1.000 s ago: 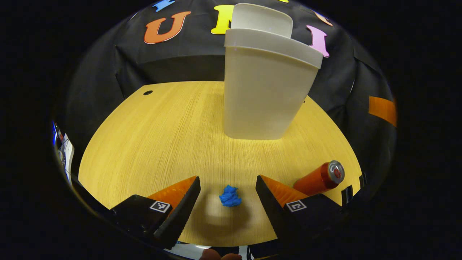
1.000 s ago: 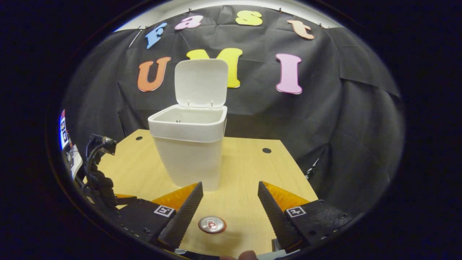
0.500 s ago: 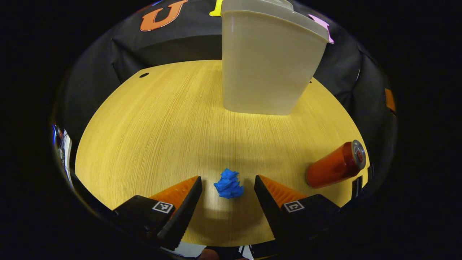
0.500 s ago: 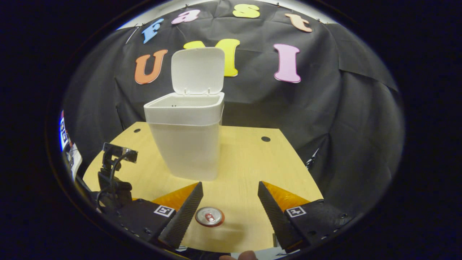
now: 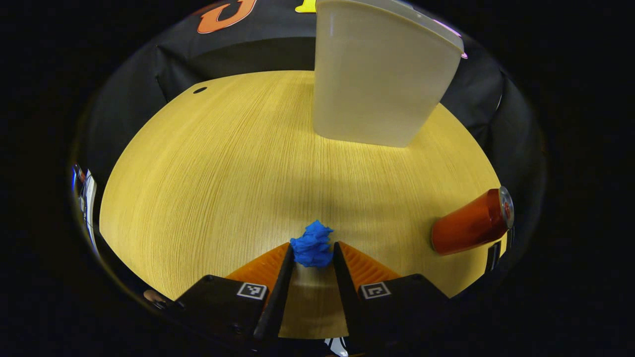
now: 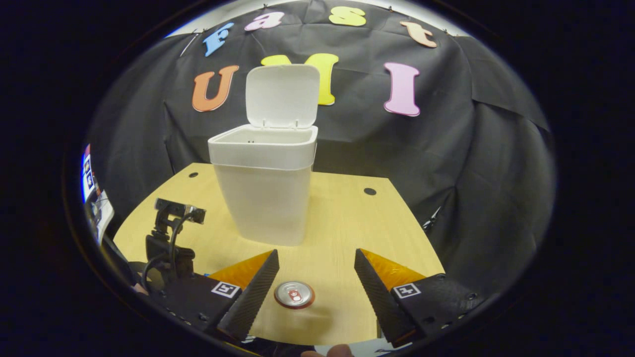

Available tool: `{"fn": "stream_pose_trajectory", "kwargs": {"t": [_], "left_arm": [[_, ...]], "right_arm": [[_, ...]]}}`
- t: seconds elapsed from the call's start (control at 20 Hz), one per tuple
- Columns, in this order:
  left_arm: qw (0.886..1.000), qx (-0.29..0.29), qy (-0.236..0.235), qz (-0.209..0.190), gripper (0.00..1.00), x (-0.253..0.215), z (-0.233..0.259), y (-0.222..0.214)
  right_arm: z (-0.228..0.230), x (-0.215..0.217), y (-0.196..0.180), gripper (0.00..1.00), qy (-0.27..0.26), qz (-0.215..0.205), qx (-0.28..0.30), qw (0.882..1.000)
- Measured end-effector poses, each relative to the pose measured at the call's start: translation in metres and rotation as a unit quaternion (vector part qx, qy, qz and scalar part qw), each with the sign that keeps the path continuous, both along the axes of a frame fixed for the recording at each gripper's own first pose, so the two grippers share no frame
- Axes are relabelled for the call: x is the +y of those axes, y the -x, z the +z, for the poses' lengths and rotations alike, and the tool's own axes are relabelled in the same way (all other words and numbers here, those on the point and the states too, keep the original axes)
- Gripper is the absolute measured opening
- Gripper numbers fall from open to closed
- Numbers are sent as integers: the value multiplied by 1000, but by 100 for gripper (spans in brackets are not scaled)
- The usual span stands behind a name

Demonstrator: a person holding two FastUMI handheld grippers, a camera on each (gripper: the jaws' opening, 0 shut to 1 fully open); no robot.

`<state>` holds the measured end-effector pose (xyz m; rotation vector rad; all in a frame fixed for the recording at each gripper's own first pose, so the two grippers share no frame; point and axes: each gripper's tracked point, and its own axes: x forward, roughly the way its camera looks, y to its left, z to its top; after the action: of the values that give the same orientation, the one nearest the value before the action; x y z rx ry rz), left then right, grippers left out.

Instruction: Press the lid of the desktop garbage bin to open it, pick up the crumpled paper on the desktop and throw it into the bin, then pick up the pop can on the desktop and drop it into the bin, and finally close the garbage bin lid.

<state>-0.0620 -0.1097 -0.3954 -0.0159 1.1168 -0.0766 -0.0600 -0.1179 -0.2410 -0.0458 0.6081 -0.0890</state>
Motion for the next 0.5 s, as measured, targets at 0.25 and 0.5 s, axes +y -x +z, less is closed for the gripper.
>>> {"fn": "stream_pose_trajectory", "kwargs": {"t": [0.25,0.5], "left_arm": [[1000,-7,2,-11,40,-9,43,-41],[999,-34,12,-19,31,-20,108,-101]], "right_arm": [[-2,8,5,96,-1,3,3,1000],[-6,13,10,98,-6,7,7,1000]]}}
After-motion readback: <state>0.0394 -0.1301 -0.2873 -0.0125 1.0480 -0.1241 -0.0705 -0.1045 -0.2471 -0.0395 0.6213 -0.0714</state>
